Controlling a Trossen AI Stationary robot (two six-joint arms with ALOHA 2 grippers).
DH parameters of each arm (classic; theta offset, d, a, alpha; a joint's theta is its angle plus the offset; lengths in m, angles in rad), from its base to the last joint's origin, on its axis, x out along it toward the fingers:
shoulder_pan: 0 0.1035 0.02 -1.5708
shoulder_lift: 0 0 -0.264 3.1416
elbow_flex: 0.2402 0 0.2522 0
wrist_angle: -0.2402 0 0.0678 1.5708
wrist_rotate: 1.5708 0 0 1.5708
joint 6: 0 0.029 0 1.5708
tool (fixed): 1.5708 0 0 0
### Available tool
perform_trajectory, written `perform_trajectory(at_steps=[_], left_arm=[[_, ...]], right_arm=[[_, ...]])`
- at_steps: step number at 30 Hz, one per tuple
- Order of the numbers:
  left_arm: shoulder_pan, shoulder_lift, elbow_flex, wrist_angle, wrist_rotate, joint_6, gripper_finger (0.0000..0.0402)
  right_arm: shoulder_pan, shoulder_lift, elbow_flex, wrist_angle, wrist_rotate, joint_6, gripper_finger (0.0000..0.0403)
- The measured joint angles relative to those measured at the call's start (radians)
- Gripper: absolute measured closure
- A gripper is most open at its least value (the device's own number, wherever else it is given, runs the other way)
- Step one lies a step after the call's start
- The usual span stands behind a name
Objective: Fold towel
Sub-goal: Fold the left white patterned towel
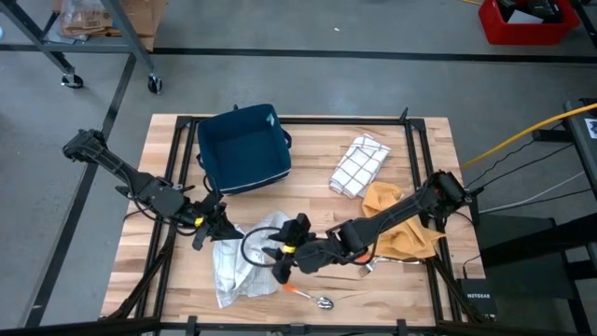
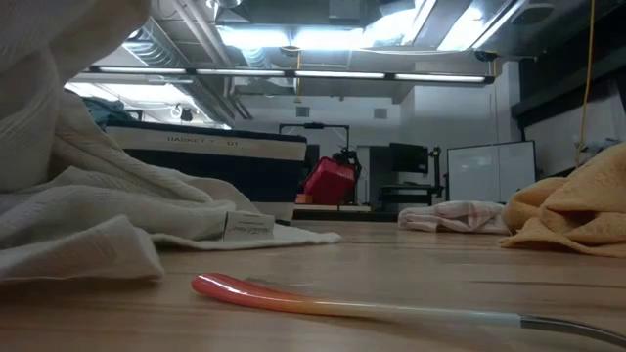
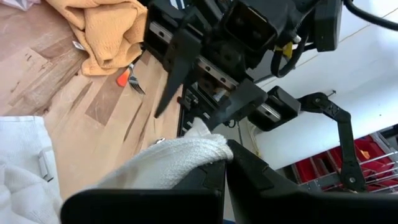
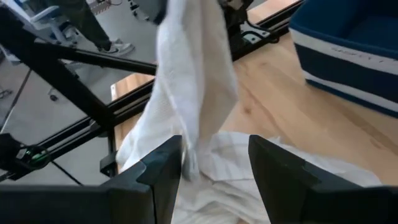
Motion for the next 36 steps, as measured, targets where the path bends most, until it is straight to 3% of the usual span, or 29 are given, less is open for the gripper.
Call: perform_trajectory(at_steps=[10, 18, 23, 28, 36], left_arm=[[0.000, 0.000, 0.000, 0.000, 0.000, 0.000, 0.0401], [0.000, 0.000, 0.000, 0.000, 0.000, 0.029, 0.0401], [0.000, 0.000, 0.000, 0.001, 0.000, 0.035, 0.0401], [0.000, 0.000, 0.000, 0.000, 0.000, 0.056, 0.0401], [0.016, 0.001, 0.000, 0.004, -0.001, 0.192, 0.0401]], right_arm=[[-0.043, 0.000, 0.000, 0.000, -0.025, 0.076, 0.0214], [-0.082, 0.000, 0.000, 0.000, -0.240, 0.079, 0.0219], [-0.085, 0.000, 0.000, 0.000, -0.246, 0.029, 0.0274], [-0.085, 0.000, 0.000, 0.000, -0.246, -0.027, 0.0381], [-0.055, -0.062, 0.000, -0.076, -0.270, -0.113, 0.0397]])
